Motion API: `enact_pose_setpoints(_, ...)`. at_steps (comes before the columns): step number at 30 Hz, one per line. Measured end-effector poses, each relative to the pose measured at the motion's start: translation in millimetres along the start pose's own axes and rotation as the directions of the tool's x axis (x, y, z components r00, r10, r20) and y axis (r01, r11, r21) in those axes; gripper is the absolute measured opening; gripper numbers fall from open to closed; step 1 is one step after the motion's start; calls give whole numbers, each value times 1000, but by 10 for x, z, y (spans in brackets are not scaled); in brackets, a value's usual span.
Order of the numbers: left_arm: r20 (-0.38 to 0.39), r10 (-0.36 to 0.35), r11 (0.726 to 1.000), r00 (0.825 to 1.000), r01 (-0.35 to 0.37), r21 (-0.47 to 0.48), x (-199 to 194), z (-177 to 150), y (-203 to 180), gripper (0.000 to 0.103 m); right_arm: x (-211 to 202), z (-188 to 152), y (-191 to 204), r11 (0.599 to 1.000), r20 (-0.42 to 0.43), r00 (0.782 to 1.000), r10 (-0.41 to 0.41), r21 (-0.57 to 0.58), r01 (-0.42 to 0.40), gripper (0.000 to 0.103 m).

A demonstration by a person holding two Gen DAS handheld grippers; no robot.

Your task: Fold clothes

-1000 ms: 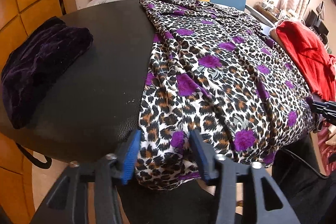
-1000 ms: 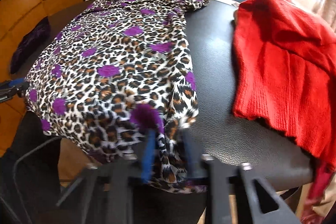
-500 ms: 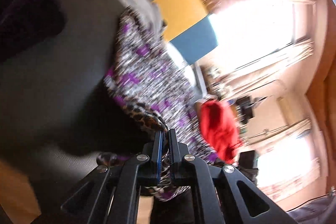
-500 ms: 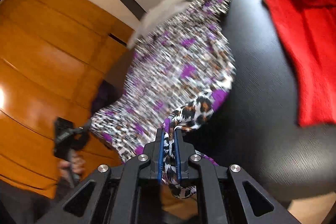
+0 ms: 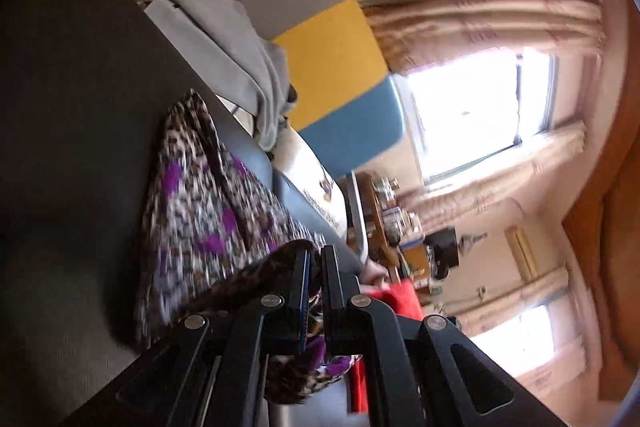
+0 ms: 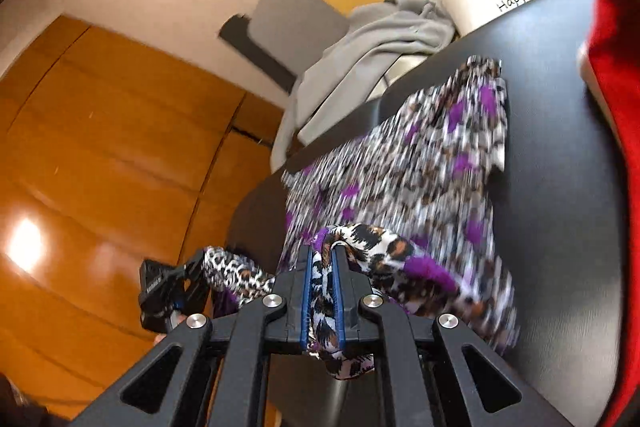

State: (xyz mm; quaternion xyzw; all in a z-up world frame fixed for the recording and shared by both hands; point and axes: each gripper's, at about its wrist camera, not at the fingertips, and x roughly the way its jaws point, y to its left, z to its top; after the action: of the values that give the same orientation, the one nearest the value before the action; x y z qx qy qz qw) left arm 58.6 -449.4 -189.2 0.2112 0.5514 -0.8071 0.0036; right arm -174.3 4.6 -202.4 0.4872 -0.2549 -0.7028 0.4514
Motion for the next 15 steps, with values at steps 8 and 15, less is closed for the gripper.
enact_pose_setpoints(8, -19, 168, 959, 986, -168, -228, 721, 651, 743, 16, 605, 885, -695, 972, -18, 990, -138, 192, 139, 40)
enact_pose_setpoints(15, -60, 252, 968, 966, -252, 10, 634, 332, 515, 17, 414, 842, -732, 986, 17, 995, -99, 138, 96, 57)
